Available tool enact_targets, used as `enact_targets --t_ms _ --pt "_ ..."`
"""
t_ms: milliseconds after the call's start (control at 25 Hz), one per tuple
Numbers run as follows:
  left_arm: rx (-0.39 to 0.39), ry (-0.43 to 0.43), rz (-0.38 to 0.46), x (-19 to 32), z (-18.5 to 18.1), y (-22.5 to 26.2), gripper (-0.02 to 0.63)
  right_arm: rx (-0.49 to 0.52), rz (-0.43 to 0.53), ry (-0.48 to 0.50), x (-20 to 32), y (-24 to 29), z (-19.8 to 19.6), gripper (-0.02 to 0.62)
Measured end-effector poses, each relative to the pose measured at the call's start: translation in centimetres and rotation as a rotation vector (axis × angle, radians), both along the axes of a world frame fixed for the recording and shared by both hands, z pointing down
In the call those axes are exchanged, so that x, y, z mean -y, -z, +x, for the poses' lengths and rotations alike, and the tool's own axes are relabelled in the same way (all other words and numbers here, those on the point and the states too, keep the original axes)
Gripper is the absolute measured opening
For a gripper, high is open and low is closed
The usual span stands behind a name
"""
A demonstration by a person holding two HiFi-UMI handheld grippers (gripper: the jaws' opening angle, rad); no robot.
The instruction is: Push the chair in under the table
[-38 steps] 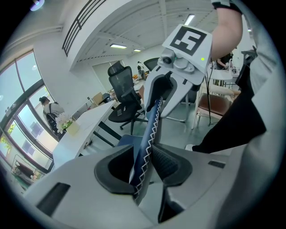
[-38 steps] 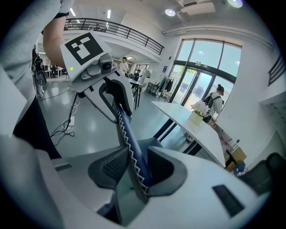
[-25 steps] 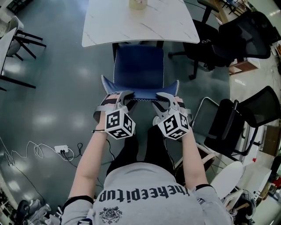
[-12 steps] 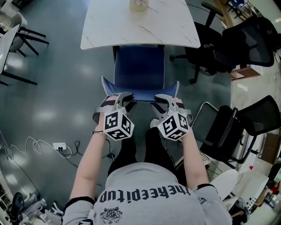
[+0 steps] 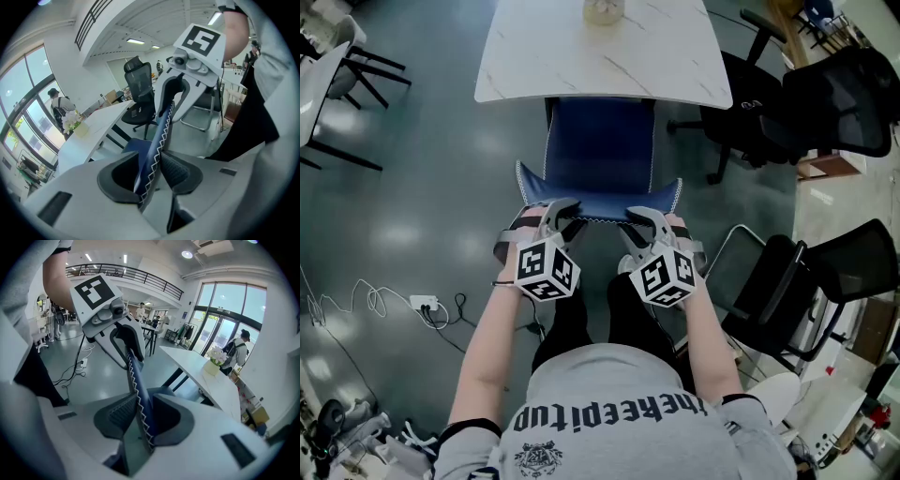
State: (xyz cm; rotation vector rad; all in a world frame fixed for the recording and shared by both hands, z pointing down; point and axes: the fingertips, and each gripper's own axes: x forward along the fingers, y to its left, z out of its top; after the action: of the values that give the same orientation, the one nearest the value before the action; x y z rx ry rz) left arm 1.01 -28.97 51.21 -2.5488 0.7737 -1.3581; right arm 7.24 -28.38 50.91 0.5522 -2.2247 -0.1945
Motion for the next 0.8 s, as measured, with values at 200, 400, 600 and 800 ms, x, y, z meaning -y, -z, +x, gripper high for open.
enact_targets --t_ms 200,400,600,800 --pt "-0.004 -0.001 -0.006 -0.1 -0.1 -0.2 0.156 0.004 -0.006 -0.019 0.0 -0.2 0.0 0.120" --pt "-0.003 -0.003 -0.007 -0.2 -0.3 0.0 0.155 0.008 -0.016 -0.044 0.1 -0.1 -0.3 0.130" --pt "-0.002 0.001 0.010 -0.6 -0.2 0.4 0.144 -0.014 -0.004 -0.076 0.0 0.0 -0.1 0.137" --pt "-0.049 0.012 0.046 -1.4 -0.7 2.1 0.079 -0.036 0.030 -0.110 -0.2 0.4 0.1 0.137"
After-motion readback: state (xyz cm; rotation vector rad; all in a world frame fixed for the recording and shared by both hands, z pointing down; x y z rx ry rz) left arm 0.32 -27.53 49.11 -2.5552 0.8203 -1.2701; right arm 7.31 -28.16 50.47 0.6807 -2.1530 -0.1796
